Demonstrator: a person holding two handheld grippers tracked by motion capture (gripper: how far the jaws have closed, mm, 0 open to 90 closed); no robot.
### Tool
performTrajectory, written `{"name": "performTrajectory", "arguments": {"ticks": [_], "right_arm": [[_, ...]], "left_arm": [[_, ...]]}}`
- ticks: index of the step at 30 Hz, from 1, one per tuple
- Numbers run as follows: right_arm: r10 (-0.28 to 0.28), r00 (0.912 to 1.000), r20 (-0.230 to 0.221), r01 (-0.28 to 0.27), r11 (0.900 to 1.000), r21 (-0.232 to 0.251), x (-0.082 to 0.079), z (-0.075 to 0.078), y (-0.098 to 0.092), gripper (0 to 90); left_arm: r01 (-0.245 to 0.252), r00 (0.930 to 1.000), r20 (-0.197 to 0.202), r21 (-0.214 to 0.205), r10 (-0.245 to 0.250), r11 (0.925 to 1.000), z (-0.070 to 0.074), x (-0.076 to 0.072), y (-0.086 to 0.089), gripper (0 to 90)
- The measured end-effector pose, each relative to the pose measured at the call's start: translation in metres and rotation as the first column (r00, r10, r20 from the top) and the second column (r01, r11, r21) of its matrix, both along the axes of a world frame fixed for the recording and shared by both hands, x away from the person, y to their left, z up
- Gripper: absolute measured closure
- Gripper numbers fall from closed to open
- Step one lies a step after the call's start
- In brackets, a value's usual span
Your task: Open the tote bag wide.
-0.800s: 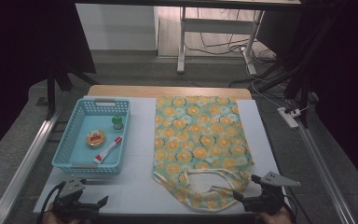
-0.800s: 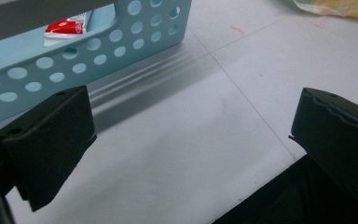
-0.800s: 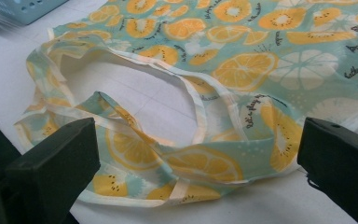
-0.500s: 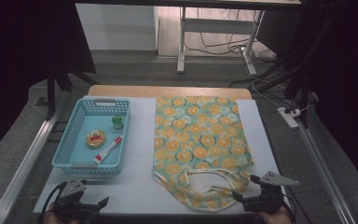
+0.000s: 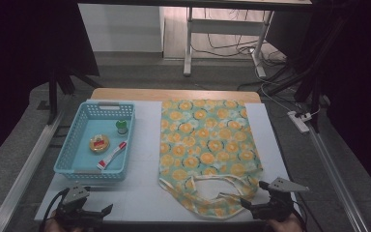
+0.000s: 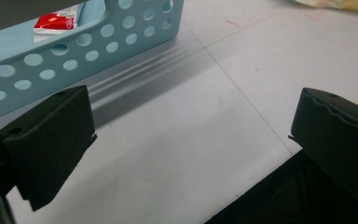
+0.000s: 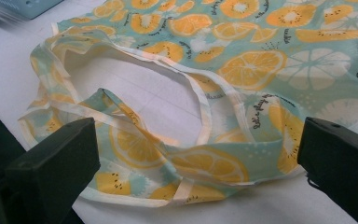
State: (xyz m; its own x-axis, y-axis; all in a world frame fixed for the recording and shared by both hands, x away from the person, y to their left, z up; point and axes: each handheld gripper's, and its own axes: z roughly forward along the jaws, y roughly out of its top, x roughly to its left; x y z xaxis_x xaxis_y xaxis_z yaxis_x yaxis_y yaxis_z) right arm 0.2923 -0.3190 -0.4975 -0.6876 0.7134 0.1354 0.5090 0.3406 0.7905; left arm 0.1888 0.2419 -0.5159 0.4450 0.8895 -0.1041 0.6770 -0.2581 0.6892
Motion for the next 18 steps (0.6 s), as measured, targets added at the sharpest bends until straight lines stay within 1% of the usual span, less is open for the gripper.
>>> {"name": "performTrajectory", "arguments": {"ticks": [4, 5, 7, 9, 11, 13, 15, 16, 17, 18], "right_arm": [[0.008, 1.0000, 0.001, -0.008, 0.9998, -0.017, -0.001, 0.001, 0.002, 0.0], [0.021, 0.9996, 0.017, -0.020, 0.9995, -0.024, -0.001, 0.004, 0.006, 0.0], [0.035, 0.9988, 0.033, -0.034, 0.9988, -0.035, -0.001, 0.007, 0.010, 0.0], [0.052, 0.9976, 0.045, -0.050, 0.9976, -0.049, -0.001, 0.009, 0.014, 0.0], [0.058, 0.9973, 0.045, -0.056, 0.9969, -0.055, -0.001, 0.009, 0.015, 0.0], [0.068, 0.9972, 0.031, -0.066, 0.9957, -0.064, 0.000, 0.010, 0.017, 0.0], [0.069, 0.9973, 0.026, -0.067, 0.9958, -0.061, 0.000, 0.010, 0.018, 0.0], [0.082, 0.9966, 0.010, -0.081, 0.9954, -0.050, 0.001, 0.012, 0.022, 0.0], [0.094, 0.9956, -0.001, -0.094, 0.9942, -0.051, 0.001, 0.013, 0.024, 0.0], [0.106, 0.9944, -0.004, -0.106, 0.9924, -0.062, 0.002, 0.014, 0.028, 0.0]], "left_arm": [[-0.003, 1.0000, 0.001, -0.005, 0.003, 1.0000, 0.000, 0.000, 0.001, 0.0], [-0.002, 1.0000, 0.001, -0.005, 0.002, 1.0000, 0.000, 0.000, 0.001, 0.0], [-0.002, 1.0000, 0.001, -0.005, 0.002, 1.0000, 0.000, 0.000, 0.001, 0.0], [-0.003, 1.0000, -0.001, -0.006, 0.003, 1.0000, 0.000, 0.000, 0.001, 0.0], [-0.003, 1.0000, -0.001, -0.009, 0.003, 1.0000, 0.000, 0.000, 0.001, 0.0], [-0.005, 1.0000, -0.002, -0.014, 0.005, 0.9999, 0.000, 0.000, 0.001, 0.0], [-0.004, 1.0000, -0.003, -0.013, 0.004, 0.9999, 0.000, 0.000, 0.001, 0.0], [-0.004, 1.0000, -0.004, -0.013, 0.004, 0.9999, 0.000, 0.000, 0.001, 0.0], [-0.004, 1.0000, -0.004, -0.012, 0.004, 0.9999, 0.000, 0.000, 0.001, 0.0], [-0.004, 1.0000, -0.005, -0.011, 0.004, 0.9999, 0.000, 0.000, 0.001, 0.0]]}}
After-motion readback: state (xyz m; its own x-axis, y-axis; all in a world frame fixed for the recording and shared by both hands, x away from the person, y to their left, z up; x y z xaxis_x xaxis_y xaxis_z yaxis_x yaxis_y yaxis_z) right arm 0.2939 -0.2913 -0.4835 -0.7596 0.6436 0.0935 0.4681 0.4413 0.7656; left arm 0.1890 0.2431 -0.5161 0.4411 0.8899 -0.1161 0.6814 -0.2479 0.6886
